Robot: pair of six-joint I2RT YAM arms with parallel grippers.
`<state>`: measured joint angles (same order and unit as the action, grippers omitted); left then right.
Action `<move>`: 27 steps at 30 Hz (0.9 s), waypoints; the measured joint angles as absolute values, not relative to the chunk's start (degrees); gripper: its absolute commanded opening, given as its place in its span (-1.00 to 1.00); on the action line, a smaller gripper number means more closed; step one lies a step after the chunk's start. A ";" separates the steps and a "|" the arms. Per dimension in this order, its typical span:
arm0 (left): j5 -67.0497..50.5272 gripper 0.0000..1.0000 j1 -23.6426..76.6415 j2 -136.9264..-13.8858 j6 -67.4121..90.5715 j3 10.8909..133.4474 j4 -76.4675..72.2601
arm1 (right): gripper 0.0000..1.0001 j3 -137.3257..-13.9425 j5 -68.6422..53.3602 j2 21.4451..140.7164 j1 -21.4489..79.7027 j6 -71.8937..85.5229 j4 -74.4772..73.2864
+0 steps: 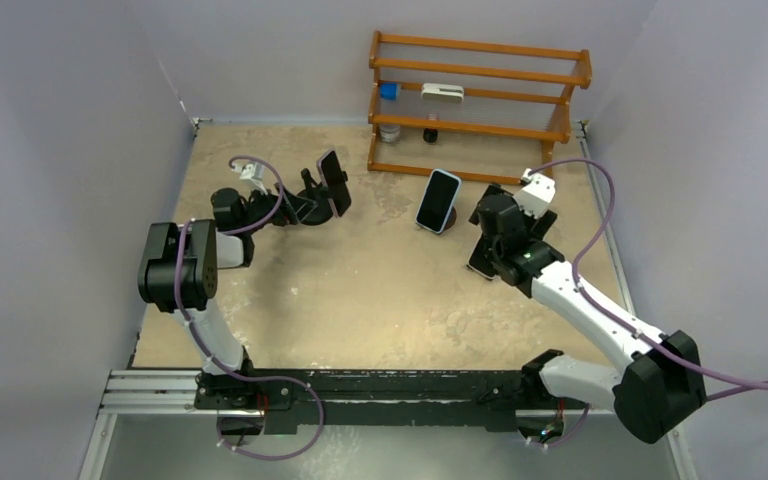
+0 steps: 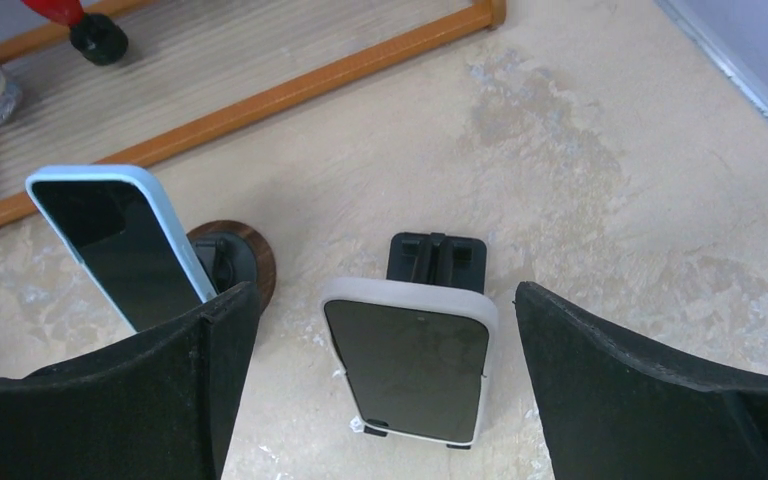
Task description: Place the phone on the phone stand
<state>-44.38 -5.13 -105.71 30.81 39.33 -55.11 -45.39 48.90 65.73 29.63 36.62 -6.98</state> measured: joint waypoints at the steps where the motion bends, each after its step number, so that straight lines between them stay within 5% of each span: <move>1: -44.01 0.57 -5.13 -105.47 30.59 39.31 -54.43 | 0.98 -45.80 49.23 65.36 29.63 36.64 -7.51; 10: -37.56 0.57 -5.19 -98.37 28.29 37.52 -48.95 | 0.98 -47.31 49.41 63.16 29.93 34.39 -6.98; 27: -14.00 0.56 4.27 -76.25 22.92 21.54 -51.24 | 0.98 -46.57 24.21 61.32 40.01 22.41 14.09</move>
<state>-14.00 4.27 -76.25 22.92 21.54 -51.24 -46.57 24.21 61.32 40.01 22.41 14.09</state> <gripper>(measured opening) 0.782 0.987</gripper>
